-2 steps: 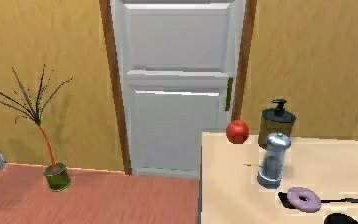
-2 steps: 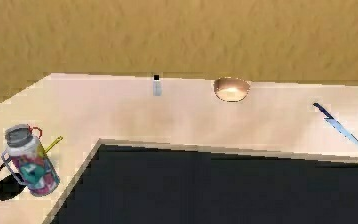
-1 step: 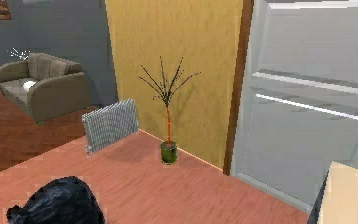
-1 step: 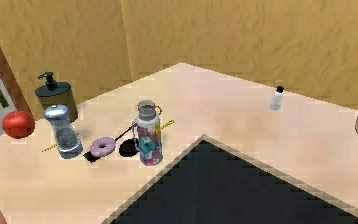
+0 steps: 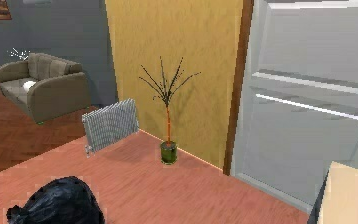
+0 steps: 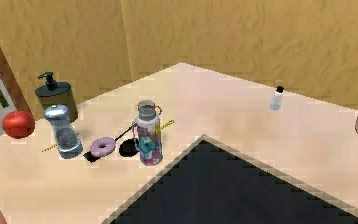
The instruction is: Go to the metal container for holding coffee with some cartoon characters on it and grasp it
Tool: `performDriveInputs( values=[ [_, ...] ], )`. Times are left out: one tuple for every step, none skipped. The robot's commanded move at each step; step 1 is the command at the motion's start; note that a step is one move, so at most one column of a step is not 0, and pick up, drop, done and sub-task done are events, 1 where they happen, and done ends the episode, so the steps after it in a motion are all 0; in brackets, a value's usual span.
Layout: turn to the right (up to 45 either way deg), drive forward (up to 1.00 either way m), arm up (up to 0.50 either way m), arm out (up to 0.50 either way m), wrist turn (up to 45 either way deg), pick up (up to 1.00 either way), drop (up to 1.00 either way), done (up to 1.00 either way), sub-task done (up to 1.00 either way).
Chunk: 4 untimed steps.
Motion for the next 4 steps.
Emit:
performDriveInputs(
  values=[
    [0.0, 0.00, 0.38, 0.00, 0.0, 0.00, 0.00, 0.00, 0.00],
    [0.0, 0.00, 0.00, 0.18, 0.0, 0.00, 0.00, 0.00, 0.00],
    [0.0, 0.00, 0.00, 0.00, 45.0, 0.00, 0.00, 0.00, 0.00],
    [0.0, 0.00, 0.00, 0.00, 45.0, 0.00, 0.00, 0.00, 0.00]
  ],
)
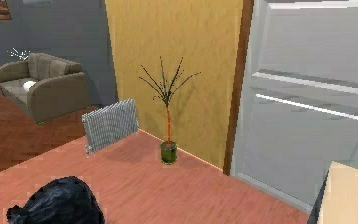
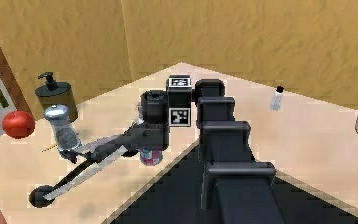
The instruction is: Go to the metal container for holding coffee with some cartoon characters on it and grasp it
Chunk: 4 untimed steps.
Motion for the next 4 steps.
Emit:
performDriveInputs(
  values=[
    [0.0, 0.00, 0.00, 0.00, 45.0, 0.00, 0.00, 0.00, 0.00],
    [0.0, 0.00, 0.00, 0.00, 27.0, 0.00, 0.00, 0.00, 0.00],
    [0.0, 0.00, 0.00, 0.00, 0.0, 1.00, 0.00, 0.00, 0.00],
    [0.0, 0.00, 0.00, 0.00, 0.0, 0.00, 0.00, 1.00, 0.00]
  ],
)
